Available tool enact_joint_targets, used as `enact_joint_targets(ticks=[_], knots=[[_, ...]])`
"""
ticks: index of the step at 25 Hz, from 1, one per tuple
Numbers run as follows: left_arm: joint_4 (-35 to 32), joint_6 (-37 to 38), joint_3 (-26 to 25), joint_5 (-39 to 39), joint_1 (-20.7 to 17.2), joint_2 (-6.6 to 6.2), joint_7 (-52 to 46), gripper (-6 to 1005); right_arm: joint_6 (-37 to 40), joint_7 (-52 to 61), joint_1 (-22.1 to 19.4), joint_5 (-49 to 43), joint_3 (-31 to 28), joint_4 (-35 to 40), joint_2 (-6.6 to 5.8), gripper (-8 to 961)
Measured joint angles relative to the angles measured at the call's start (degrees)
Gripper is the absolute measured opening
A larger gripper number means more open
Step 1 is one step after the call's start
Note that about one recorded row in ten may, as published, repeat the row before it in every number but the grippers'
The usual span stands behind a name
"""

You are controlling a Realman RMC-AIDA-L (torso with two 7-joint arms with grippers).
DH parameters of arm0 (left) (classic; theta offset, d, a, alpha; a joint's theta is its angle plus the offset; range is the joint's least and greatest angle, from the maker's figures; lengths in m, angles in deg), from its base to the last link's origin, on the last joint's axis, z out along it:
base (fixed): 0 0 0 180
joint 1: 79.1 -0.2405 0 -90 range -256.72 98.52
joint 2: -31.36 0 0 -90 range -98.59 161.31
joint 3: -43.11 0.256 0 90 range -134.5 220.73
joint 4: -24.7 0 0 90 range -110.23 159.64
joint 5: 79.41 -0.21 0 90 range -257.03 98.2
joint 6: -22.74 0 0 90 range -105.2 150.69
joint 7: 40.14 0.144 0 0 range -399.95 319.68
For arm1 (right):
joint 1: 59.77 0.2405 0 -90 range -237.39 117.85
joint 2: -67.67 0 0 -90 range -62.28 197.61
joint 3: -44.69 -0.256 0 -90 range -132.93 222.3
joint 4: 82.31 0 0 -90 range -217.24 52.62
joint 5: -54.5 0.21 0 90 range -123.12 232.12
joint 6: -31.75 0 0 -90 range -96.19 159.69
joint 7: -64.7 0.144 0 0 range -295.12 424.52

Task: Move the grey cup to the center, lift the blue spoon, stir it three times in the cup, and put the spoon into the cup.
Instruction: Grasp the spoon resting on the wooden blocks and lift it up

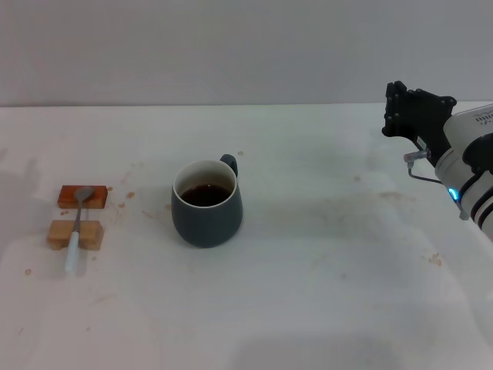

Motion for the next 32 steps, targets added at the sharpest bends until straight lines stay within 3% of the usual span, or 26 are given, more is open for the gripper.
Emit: enact_joint_targets(ticks=[2,8,13,14,15,18,19,20,26,32], knots=[[0.3,8.3,3.4,0.9,-0.5,0.01,-0.4,691,-0.1,0.0,0.0,0.0,0.0,0.0,0.00,47],[1.5,22.8,8.4,4.4,-0.3,-0.17,-3.2,690,-0.1,0.0,0.0,-0.1,0.0,-0.1,0.00,47],[4.0,36.7,15.5,-3.7,-0.1,-0.29,-12.6,689,0.0,0.0,-0.1,-0.2,0.0,-0.2,0.00,47],[5.4,42.4,17.5,-10.6,-0.7,-0.30,-21.0,688,0.0,0.0,-0.1,-0.2,0.0,-0.2,0.00,47],[5.4,42.4,17.5,-10.6,-0.7,-0.30,-21.0,688,0.0,0.0,-0.1,-0.2,0.0,-0.2,0.00,47],[7.8,48.3,18.4,-21.3,-1.9,-0.42,-37.9,688,0.0,0.0,-0.1,-0.2,0.0,-0.3,0.00,47],[8.2,48.1,17.8,-27.7,-2.7,-1.20,-51.6,688,0.0,0.0,-0.2,-0.2,0.0,-0.4,0.00,47],[8.2,48.1,17.8,-27.7,-2.7,-1.20,-51.6,688,0.0,0.0,-0.2,-0.2,0.0,-0.4,0.00,47],[8.8,42.6,17.2,-52.4,-3.8,-5.26,-94.0,687,0.0,0.0,-0.2,-0.3,0.0,-0.4,0.00,47],[8.7,43.0,17.2,-76.2,-6.3,-5.78,-125.1,686,0.1,0.0,-0.2,-0.3,0.0,-0.4,0.00,46]])
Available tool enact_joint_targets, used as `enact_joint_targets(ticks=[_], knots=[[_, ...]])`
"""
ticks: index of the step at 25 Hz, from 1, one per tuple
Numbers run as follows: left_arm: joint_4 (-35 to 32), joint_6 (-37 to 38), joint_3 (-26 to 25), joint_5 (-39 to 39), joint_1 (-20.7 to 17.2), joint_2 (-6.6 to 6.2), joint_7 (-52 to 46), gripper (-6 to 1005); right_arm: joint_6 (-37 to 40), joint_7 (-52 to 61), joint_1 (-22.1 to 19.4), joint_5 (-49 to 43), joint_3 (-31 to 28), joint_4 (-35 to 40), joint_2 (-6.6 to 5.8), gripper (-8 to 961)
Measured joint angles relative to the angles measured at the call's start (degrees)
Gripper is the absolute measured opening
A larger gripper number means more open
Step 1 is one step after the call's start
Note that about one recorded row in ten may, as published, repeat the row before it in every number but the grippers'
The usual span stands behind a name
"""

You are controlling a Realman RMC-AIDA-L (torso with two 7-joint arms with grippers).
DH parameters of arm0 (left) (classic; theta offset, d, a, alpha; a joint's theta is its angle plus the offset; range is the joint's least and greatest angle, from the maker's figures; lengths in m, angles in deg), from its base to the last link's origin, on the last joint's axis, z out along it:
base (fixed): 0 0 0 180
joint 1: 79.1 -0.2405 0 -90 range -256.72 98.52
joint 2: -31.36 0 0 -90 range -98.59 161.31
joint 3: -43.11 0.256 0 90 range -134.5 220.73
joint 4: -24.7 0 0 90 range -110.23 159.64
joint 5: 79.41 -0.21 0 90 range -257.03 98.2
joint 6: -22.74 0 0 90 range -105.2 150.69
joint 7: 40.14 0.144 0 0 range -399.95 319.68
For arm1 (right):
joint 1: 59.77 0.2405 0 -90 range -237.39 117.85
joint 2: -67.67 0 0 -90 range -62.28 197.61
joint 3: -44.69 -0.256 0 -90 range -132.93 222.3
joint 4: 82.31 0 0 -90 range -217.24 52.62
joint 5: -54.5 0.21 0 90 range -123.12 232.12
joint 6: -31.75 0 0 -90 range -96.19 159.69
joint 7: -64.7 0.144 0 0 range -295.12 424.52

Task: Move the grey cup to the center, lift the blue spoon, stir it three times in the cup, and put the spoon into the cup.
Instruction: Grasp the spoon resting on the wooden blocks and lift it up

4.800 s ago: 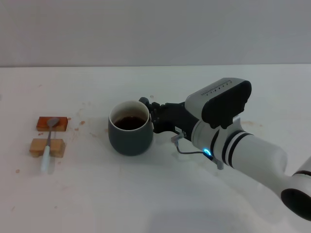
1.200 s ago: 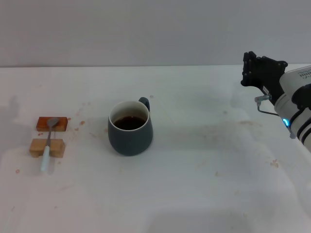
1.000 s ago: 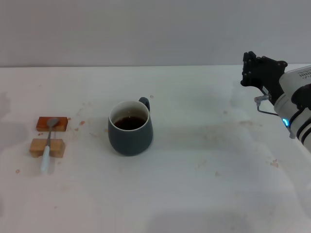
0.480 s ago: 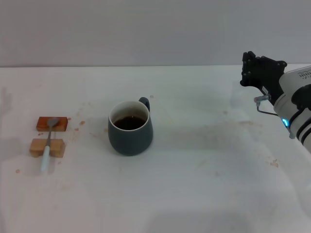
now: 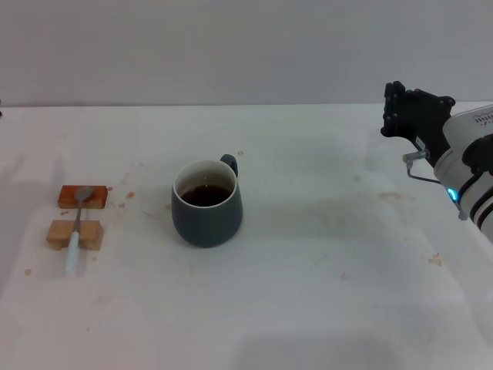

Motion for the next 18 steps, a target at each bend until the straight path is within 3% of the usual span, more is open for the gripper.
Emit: enact_joint_targets(ticks=[7,12,16,18], knots=[[-7.7,-0.1,0.8,-12.5,-9.5,2.64,-6.4,685,0.2,0.0,0.3,0.0,0.0,-0.1,-0.04,46],[-12.4,0.3,4.0,-16.1,-16.0,2.68,-8.6,685,0.2,0.0,0.7,0.0,0.0,-0.2,-0.07,46],[-13.6,1.2,7.1,-17.4,-19.3,2.44,-10.9,684,0.3,0.0,0.9,0.0,0.0,-0.4,-0.09,46],[-13.8,1.2,8.1,-17.7,-20.5,2.94,-10.8,684,0.3,0.0,1.0,0.0,0.0,-0.5,-0.12,46]])
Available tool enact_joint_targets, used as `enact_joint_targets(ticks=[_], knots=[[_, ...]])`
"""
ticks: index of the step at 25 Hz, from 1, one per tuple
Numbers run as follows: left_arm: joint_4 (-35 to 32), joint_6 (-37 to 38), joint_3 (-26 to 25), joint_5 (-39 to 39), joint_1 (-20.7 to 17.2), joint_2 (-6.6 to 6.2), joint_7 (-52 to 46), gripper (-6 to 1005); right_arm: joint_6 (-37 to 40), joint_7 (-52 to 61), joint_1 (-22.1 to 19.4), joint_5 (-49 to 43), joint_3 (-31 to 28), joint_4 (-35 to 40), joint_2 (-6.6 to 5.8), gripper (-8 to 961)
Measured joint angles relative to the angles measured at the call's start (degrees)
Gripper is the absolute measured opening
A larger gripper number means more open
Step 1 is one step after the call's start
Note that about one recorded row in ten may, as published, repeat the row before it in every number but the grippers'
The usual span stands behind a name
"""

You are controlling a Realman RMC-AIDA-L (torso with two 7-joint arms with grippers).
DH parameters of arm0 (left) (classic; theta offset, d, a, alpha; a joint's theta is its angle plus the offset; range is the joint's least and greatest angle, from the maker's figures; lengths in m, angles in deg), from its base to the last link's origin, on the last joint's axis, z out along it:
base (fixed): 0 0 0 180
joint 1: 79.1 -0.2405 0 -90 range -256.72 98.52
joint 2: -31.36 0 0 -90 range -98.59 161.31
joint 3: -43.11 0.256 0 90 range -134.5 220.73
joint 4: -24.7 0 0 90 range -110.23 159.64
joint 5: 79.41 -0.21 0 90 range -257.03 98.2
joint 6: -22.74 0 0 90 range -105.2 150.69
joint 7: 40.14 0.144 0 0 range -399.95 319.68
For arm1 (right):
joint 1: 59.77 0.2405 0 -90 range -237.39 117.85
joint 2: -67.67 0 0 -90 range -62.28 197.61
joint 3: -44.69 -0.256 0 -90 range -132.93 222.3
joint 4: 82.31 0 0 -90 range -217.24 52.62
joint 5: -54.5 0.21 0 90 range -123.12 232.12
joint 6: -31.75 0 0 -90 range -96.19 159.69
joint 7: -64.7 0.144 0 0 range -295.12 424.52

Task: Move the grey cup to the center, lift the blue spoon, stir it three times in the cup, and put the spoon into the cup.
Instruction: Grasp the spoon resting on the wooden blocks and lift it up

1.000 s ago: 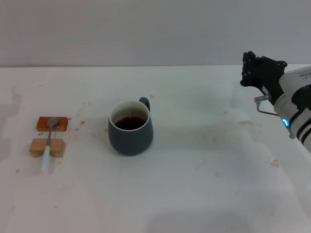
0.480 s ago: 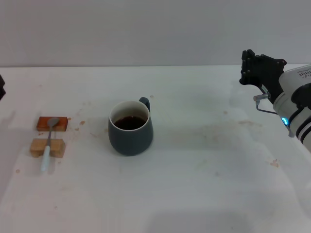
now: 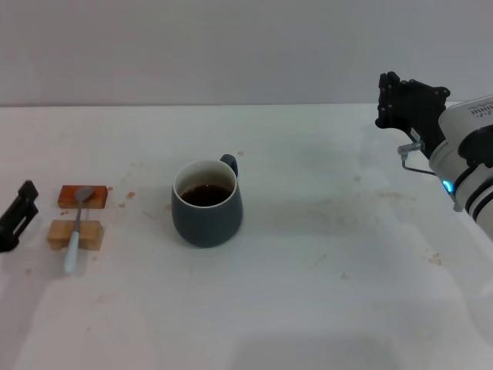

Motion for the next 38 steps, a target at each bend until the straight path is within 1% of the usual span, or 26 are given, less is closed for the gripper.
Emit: enact_joint_targets(ticks=[3,5,9,10,12,15,16,17,18,19,20,21,22,23,24,26,28,29,34,38], knots=[[0.9,0.0,0.7,0.2,-2.2,2.46,3.5,684,0.0,-0.6,0.1,0.0,0.0,-0.2,-0.06,46],[1.4,0.1,1.8,1.7,-2.8,2.91,6.4,684,0.0,-1.4,0.1,0.0,0.0,-0.4,-0.06,46],[4.0,0.7,4.8,8.3,-2.7,2.85,12.2,683,0.0,-1.6,0.1,0.0,-0.1,-0.6,-0.06,46],[7.4,3.2,5.9,12.4,-1.9,2.98,14.8,683,0.0,-1.6,0.0,0.1,-0.1,-0.6,-0.06,46],[8.5,4.0,6.4,13.5,-1.6,3.03,15.7,683,0.0,-1.6,0.0,0.1,-0.1,-0.7,-0.06,46],[13.5,8.4,10.0,23.2,-0.3,3.17,23.8,683,0.0,-1.6,0.0,0.0,-0.1,-0.7,-0.05,46],[15.7,10.9,12.8,29.7,0.3,3.19,29.4,682,0.0,-1.6,0.0,0.0,-0.1,-0.9,-0.05,46],[15.7,10.9,12.8,29.7,0.3,3.19,29.4,682,0.0,-1.6,0.0,0.0,-0.1,-0.9,-0.05,46],[16.8,12.3,14.3,32.9,0.7,3.17,32.3,682,0.0,-1.6,-0.1,0.0,-0.1,-1.0,-0.05,46],[19.7,16.2,18.0,40.8,2.1,3.20,39.0,682,0.0,-1.6,-0.1,0.0,-0.1,-1.1,-0.05,46],[19.7,16.2,18.0,40.8,2.1,3.20,39.0,682,0.0,-1.6,-0.1,0.0,-0.1,-1.1,-0.05,46],[21.3,18.0,19.7,44.5,3.0,3.18,41.5,682,-0.1,-1.6,-0.1,0.0,-0.1,-1.2,-0.05,46],[21.3,18.0,19.7,44.5,3.0,3.18,41.5,682,-0.1,-1.6,-0.1,0.0,-0.1,-1.2,-0.05,46],[23.1,19.8,21.4,47.5,4.3,3.20,43.3,682,-0.2,-1.6,-0.1,0.0,-0.1,-1.3,-0.07,46],[28.0,23.5,24.6,53.3,7.7,3.19,45.1,682,-0.3,-1.6,0.0,0.0,-0.1,-1.3,-0.09,46],[31.5,25.6,26.4,56.4,10.1,3.33,45.2,681,-0.3,-1.6,0.0,-0.1,-0.1,-1.4,-0.16,46],[31.5,25.6,26.4,56.4,10.1,3.33,45.2,681,-0.3,-1.6,0.0,-0.1,-0.1,-1.4,-0.18,46],[36.5,27.8,29.8,61.8,14.0,3.56,45.3,681,-0.4,-1.6,0.0,-0.1,-0.1,-1.5,-0.22,46],[38.7,28.8,31.2,64.7,15.9,3.57,45.9,670,-0.5,-2.8,0.0,-0.2,-0.1,-1.9,-0.23,46],[39.6,28.7,31.2,65.3,16.4,3.57,46.2,661,-0.6,-2.9,0.0,-0.2,-0.1,-2.0,-0.23,46]])
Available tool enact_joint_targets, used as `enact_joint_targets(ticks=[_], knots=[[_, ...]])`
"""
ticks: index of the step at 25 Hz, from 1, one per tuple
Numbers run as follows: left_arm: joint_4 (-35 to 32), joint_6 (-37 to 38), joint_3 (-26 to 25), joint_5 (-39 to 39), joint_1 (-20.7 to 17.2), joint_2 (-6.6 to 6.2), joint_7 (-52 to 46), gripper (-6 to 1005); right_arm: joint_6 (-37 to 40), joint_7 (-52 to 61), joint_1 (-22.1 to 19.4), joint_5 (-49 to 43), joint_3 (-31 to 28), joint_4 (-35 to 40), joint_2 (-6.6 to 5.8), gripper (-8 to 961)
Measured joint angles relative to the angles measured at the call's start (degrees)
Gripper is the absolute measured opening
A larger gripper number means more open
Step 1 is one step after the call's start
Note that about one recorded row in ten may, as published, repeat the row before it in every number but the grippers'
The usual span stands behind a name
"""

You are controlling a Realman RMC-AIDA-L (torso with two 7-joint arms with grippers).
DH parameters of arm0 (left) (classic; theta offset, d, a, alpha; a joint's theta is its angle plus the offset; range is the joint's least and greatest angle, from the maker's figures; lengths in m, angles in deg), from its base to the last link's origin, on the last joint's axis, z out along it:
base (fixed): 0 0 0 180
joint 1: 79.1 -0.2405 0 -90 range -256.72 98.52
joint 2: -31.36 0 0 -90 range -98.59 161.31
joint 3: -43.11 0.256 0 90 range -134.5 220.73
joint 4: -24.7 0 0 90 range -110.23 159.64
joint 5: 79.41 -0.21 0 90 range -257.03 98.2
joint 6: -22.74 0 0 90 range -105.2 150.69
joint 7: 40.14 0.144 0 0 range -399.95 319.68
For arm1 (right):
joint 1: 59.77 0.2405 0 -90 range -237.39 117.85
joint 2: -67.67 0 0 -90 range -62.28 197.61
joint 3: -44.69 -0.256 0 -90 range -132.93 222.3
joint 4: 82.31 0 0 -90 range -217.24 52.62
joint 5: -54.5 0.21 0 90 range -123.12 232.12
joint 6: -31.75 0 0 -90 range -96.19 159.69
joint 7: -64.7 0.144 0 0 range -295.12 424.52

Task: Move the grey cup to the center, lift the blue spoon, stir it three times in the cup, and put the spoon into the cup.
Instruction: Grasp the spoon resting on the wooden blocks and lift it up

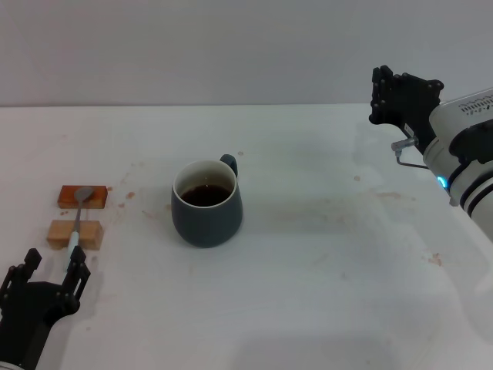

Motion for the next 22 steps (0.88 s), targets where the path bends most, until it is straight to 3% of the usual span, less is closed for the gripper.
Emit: enact_joint_targets(ticks=[22], knots=[[2.7,-1.4,3.4,4.4,3.4,0.00,0.1,612,-0.6,-0.1,0.4,-0.1,0.1,-0.1,-0.09,46]])
